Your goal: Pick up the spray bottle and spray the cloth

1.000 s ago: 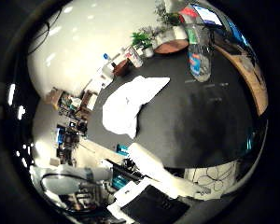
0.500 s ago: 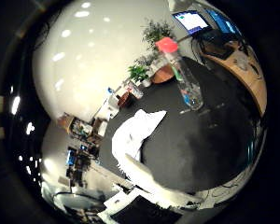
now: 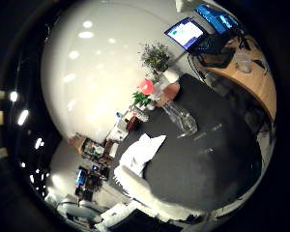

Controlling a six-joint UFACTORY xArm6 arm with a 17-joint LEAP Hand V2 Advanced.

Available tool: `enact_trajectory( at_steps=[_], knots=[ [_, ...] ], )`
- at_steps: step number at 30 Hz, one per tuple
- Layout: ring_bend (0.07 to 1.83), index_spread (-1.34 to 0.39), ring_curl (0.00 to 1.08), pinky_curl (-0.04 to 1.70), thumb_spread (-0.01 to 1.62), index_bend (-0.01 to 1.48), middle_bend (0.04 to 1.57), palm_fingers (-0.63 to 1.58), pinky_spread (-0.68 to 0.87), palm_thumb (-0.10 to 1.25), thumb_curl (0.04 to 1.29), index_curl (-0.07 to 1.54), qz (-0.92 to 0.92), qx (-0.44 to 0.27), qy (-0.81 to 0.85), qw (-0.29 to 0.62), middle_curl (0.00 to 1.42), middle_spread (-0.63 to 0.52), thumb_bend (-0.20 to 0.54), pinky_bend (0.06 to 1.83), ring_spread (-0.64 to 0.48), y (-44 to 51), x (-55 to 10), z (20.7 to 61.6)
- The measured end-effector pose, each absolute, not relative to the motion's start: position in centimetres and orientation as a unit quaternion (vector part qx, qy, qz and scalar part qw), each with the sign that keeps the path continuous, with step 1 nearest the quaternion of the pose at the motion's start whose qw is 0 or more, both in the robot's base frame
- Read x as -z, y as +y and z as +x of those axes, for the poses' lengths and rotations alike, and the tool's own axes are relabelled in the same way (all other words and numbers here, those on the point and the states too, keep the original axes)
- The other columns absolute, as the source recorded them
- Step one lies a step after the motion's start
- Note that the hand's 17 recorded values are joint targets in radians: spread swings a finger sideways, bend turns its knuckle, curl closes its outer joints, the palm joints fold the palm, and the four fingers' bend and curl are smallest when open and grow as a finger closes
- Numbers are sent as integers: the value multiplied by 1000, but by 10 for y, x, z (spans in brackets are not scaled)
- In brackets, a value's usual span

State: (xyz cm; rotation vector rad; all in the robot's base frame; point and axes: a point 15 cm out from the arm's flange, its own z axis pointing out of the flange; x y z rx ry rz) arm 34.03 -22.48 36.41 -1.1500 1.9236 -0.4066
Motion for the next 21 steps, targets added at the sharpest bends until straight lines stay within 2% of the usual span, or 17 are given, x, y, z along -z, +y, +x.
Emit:
enact_trajectory(
  at_steps=[14, 21],
  knots=[
    [413, -181, 240, 150, 975, 162, 196, 138, 641, 222, 324, 284, -477, 118, 692, 528, 318, 167, -30, 1073, 331, -170, -383, 408],
    [408, -168, 234, 145, 972, 164, 198, 135, 632, 205, 321, 287, -468, 106, 676, 559, 323, 168, -32, 1061, 330, -156, -383, 429]
  ],
)
